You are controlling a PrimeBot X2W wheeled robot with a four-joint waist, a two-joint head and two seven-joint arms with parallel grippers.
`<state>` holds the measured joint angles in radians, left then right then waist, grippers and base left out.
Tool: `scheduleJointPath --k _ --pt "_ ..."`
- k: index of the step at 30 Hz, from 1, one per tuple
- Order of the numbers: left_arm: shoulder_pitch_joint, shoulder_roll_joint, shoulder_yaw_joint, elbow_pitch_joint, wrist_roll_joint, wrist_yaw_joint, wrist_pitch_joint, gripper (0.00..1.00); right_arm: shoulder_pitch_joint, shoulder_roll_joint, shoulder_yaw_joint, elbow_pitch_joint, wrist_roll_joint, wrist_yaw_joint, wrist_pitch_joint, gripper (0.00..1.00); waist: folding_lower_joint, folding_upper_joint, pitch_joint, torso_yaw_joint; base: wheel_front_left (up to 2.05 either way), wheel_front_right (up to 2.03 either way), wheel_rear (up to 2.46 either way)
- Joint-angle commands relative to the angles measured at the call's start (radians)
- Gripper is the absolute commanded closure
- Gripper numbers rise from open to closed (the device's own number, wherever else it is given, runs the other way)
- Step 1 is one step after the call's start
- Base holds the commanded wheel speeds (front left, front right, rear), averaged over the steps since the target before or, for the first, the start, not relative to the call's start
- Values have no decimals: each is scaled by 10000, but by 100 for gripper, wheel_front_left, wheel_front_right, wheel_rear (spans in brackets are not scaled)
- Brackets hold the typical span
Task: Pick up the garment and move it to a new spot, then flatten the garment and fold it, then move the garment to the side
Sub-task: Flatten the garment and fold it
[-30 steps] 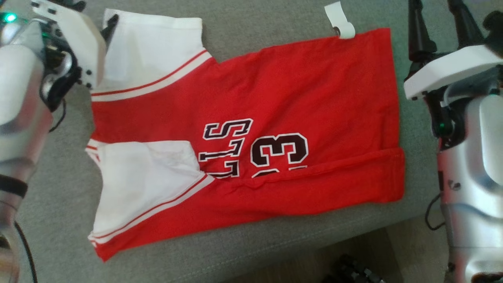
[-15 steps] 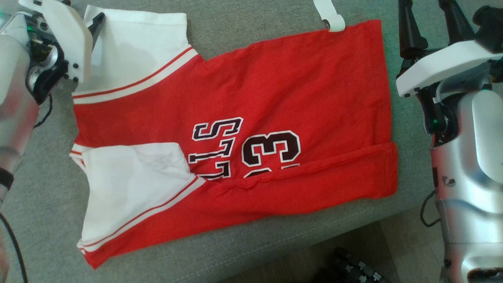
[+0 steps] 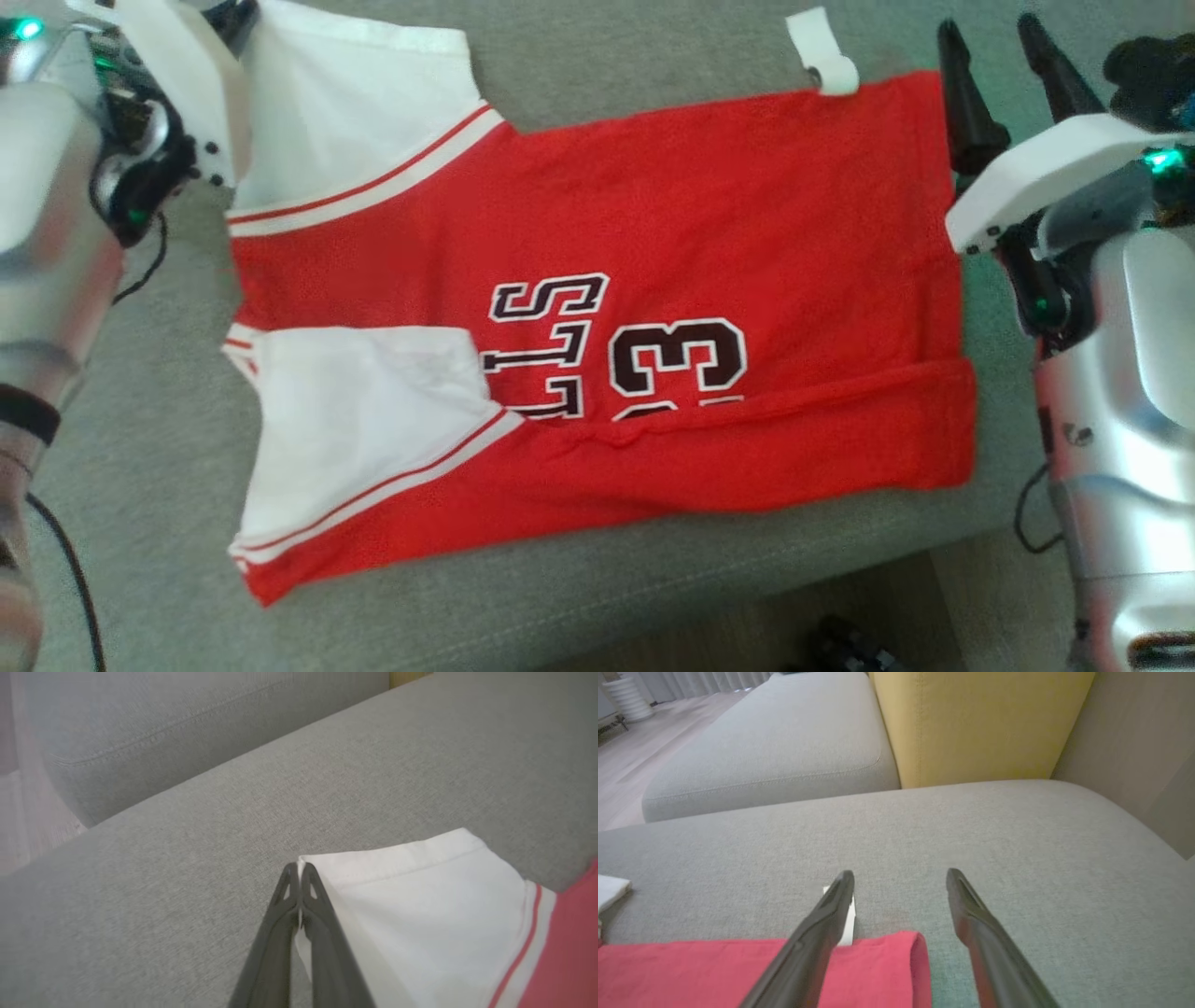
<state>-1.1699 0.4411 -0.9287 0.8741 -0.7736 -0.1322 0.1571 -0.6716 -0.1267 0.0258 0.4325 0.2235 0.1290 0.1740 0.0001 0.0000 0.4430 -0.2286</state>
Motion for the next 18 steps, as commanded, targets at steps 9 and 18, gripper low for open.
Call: scheduleJointPath --k 9,18 --pt "148 114 146 -937 -54 16 -1011 100 -281 -1124 233 1302 247 17 800 0 -1 0 -650 1151 0 0 0" --pt "461 38 -11 -1736 -88 166 -979 100 -827 -1628 77 2874 355 17 1075 0 -1 0 -496 1558 0 0 0"
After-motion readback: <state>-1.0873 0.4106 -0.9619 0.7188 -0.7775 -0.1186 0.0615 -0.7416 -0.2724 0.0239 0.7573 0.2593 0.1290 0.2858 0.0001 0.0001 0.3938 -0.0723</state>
